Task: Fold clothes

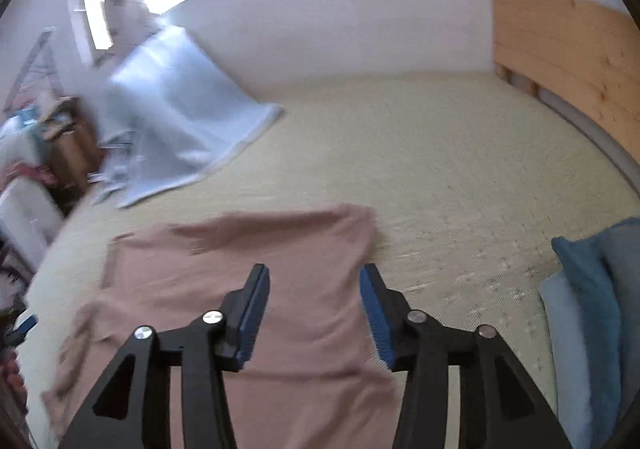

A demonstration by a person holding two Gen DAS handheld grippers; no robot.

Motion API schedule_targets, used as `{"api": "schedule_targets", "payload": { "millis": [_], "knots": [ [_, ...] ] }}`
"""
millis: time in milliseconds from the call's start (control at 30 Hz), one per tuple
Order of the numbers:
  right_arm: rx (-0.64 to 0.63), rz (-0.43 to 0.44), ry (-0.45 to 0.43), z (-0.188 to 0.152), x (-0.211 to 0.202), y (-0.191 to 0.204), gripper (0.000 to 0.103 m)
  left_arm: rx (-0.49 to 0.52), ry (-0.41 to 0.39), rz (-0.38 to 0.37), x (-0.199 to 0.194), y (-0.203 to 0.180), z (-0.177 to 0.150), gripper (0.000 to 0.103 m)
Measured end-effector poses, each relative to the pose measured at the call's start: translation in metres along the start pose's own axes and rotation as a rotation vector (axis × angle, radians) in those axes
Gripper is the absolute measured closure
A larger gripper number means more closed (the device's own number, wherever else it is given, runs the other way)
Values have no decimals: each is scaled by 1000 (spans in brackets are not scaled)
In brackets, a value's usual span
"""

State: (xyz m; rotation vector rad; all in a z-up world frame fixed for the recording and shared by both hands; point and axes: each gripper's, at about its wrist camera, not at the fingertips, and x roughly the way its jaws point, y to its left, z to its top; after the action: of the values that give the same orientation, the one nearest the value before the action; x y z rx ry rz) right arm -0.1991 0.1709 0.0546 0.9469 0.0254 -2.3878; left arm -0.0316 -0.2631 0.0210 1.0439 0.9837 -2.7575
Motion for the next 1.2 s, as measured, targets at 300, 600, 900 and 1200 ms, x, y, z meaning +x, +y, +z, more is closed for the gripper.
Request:
{"api": "schedule_targets", "payload": {
  "millis": [300, 600, 900, 1200],
  "knots": [
    [-165, 248, -66, -71, -122, 135, 25, -159, -58, 82, -103, 33, -29, 18],
    [-327, 459, 65, -161, -133, 279, 22, -301, -85, 142, -137, 90, -70, 18],
    [-631, 582, 215, -251, -79, 437, 23, -492, -135, 161, -142, 156, -69, 18],
    [-727, 505, 386, -286, 23, 507, 57, -486, -14, -5, -117, 158, -71, 18]
  ]
}}
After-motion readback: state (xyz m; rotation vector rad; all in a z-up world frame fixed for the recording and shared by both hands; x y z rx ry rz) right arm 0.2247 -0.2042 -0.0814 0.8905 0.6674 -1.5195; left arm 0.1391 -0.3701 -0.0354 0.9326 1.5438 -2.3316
